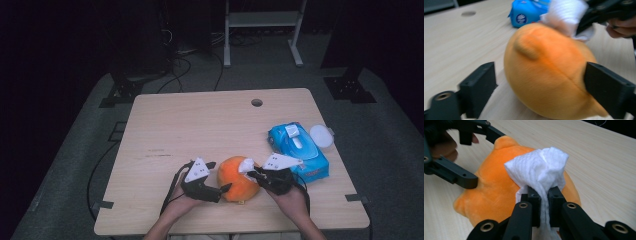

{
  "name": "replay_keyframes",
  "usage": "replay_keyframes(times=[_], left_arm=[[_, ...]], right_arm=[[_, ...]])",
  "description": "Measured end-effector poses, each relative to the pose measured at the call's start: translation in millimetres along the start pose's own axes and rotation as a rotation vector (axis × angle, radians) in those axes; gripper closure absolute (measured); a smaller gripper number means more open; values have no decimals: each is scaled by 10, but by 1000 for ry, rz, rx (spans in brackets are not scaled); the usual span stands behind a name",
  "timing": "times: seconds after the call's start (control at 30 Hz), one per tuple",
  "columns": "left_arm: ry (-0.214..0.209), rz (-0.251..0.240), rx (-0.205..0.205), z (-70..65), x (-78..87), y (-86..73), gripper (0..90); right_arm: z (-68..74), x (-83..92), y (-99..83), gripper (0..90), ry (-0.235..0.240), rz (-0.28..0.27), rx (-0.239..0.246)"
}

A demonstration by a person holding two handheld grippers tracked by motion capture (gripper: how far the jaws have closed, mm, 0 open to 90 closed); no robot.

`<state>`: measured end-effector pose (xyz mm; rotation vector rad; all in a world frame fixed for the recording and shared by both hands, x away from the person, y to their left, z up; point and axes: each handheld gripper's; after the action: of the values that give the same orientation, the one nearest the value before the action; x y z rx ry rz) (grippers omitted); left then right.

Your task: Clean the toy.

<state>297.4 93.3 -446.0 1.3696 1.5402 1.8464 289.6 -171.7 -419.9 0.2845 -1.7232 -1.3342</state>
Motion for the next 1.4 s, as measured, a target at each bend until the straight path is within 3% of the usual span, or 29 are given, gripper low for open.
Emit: replay_keyframes(times=[0.07, 0.17, 0.23, 0.3, 0.33, 0.43, 0.5, 0.57, 0.63, 0.7, 0.73, 0.8, 0.87, 0.9, 0.97, 1.07, 1.13, 1.23, 1.3, 1.33, 1.4], left_arm=[[-34, 1, -15, -16, -27, -21, 181], [-16, -1, -90, -104, -18, 22, 276], [-2, 0, -151, -153, -5, 40, 323], [1, 1, -181, -184, -3, 42, 339], [-4, -2, -182, -182, 3, 41, 342], [-12, -8, -181, -181, -3, 38, 340], [-5, -6, -188, -203, -19, 51, 323], [5, -2, -212, -233, -31, 62, 318], [11, -3, -244, -273, -34, 65, 321], [20, 3, -261, -305, -29, 70, 323], [21, 0, -254, -303, -26, 65, 324], [15, -3, -239, -285, -26, 48, 328], [6, -5, -213, -254, -26, 35, 328], [-1, -10, -194, -238, -26, 33, 323], [-31, -28, -96, -193, -36, 40, 269], [-47, -27, 28, -160, -81, 44, 160], [-50, -8, 52, -150, -96, 35, 134], [-20, -16, -41, -204, -66, 44, 284], [23, -31, -138, -274, -53, 79, 389], [60, -39, -231, -336, -51, 103, 410], [104, -41, -365, -437, -59, 128, 432]], right_arm=[[47, -2, 23, 829, -20, 3, 25], [208, 17, 82, 828, -73, 4, 124], [311, 37, 129, 828, -19, -38, 147], [345, 38, 156, 828, -8, -36, 163], [329, 44, 159, 828, -12, -35, 164], [156, 59, 119, 829, -51, -22, 107], [82, 72, 80, 829, -39, -31, 57], [177, 73, 103, 828, -34, -29, 82], [323, 66, 156, 827, 40, -59, 111], [411, 41, 196, 827, 58, -62, 146], [426, 33, 219, 828, 45, -54, 159], [353, 42, 219, 828, 34, -56, 132], [207, 51, 171, 827, -27, -41, 111], [102, 36, 105, 827, -74, -9, 109], [-28, 18, -21, 827, -41, -4, 40], [30, 38, -15, 828, -19, -6, 41], [111, 43, 23, 828, 28, -14, 46], [185, 62, 88, 829, 16, 9, 116], [140, 121, 130, 829, 12, -18, 92], [136, 144, 145, 829, 7, -29, 81], [156, 212, 207, 829, 9, -76, 84]])
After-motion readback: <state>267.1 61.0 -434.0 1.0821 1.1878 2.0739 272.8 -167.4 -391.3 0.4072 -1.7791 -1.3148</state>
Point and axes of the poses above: each handheld gripper's, and its own axes: x roughly backward along the jaws, y roughly out of its top, z roughly to its left
